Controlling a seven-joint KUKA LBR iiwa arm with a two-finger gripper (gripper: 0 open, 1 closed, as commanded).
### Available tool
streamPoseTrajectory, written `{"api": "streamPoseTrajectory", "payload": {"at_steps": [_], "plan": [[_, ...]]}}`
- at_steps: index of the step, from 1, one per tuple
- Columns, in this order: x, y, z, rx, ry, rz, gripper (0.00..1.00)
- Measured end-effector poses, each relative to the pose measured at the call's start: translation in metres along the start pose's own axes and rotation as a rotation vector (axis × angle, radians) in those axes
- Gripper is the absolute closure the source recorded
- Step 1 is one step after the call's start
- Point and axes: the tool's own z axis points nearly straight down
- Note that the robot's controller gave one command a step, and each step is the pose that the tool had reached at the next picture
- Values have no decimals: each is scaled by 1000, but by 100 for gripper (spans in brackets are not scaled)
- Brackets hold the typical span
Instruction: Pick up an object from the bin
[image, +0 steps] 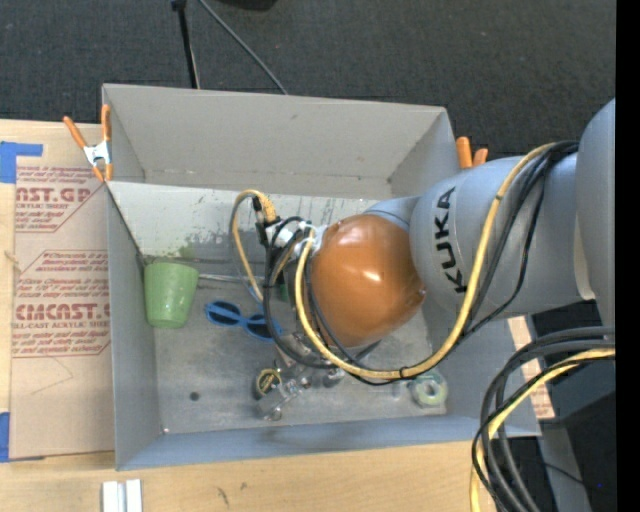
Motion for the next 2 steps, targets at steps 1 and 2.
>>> {"api": "streamPoseTrajectory", "payload": {"at_steps": [1,2], "plan": [[-19,-56,23,2,-1,-172,0],[-18,-55,22,2,-1,-170,100]]}}
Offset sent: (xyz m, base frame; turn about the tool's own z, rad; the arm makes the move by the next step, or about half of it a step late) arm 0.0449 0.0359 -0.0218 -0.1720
